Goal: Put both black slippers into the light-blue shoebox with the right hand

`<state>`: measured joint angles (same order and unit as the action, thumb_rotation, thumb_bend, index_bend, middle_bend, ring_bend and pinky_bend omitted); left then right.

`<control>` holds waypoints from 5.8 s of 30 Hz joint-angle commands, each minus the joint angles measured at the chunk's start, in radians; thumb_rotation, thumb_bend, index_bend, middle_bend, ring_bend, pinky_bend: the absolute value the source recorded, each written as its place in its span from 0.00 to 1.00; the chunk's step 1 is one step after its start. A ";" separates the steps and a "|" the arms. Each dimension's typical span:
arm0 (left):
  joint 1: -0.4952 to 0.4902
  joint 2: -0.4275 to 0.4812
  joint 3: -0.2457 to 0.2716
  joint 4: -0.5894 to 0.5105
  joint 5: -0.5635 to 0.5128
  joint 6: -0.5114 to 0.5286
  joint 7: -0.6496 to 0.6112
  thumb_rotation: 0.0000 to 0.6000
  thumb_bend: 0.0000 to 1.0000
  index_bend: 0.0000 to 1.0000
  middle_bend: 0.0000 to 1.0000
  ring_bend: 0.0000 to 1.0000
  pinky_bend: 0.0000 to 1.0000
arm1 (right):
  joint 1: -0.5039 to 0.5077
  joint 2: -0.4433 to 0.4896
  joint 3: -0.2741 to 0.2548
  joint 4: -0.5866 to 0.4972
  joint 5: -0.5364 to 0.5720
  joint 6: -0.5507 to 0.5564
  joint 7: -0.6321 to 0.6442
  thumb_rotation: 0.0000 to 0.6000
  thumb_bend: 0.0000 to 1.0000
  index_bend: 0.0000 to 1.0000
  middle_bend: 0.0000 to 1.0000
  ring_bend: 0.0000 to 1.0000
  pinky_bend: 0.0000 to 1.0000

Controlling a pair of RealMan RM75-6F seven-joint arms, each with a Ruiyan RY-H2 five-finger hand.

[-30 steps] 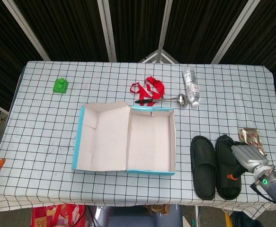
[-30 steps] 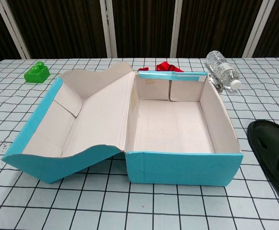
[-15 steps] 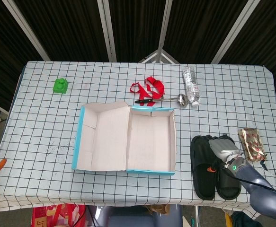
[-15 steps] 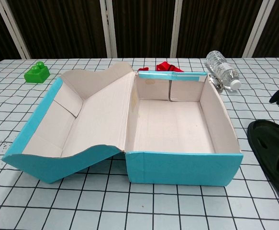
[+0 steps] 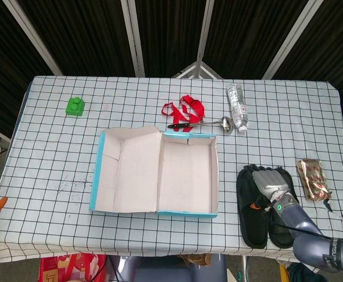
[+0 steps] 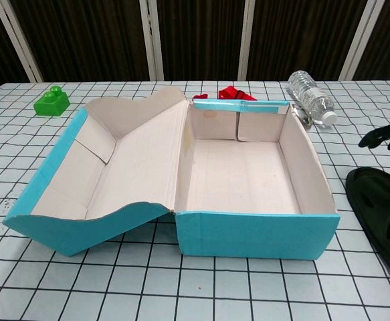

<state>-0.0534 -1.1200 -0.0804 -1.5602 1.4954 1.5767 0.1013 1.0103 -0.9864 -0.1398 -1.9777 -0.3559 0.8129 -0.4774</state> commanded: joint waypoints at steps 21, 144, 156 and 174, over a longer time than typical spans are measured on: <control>-0.002 -0.006 0.001 -0.003 -0.005 -0.004 0.023 1.00 0.27 0.05 0.00 0.00 0.02 | -0.007 -0.065 -0.033 0.063 0.018 -0.023 -0.019 1.00 0.15 0.02 0.05 0.08 0.10; -0.010 -0.032 -0.002 0.030 0.033 0.023 -0.005 1.00 0.27 0.05 0.00 0.00 0.02 | -0.259 -0.281 0.376 0.106 -0.700 0.518 0.336 1.00 0.57 0.52 0.48 0.26 0.10; -0.006 -0.022 -0.007 0.029 0.025 0.030 -0.024 1.00 0.27 0.05 0.00 0.00 0.02 | -0.252 -0.467 0.366 0.209 -0.762 0.522 0.265 1.00 0.57 0.52 0.48 0.26 0.10; -0.006 -0.019 -0.007 0.027 0.018 0.025 -0.025 1.00 0.27 0.05 0.00 0.00 0.02 | -0.282 -0.557 0.346 0.348 -0.816 0.447 0.332 1.00 0.57 0.52 0.49 0.27 0.10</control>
<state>-0.0596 -1.1391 -0.0878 -1.5329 1.5135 1.6017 0.0764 0.7310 -1.5412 0.2073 -1.6306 -1.1691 1.2631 -0.1488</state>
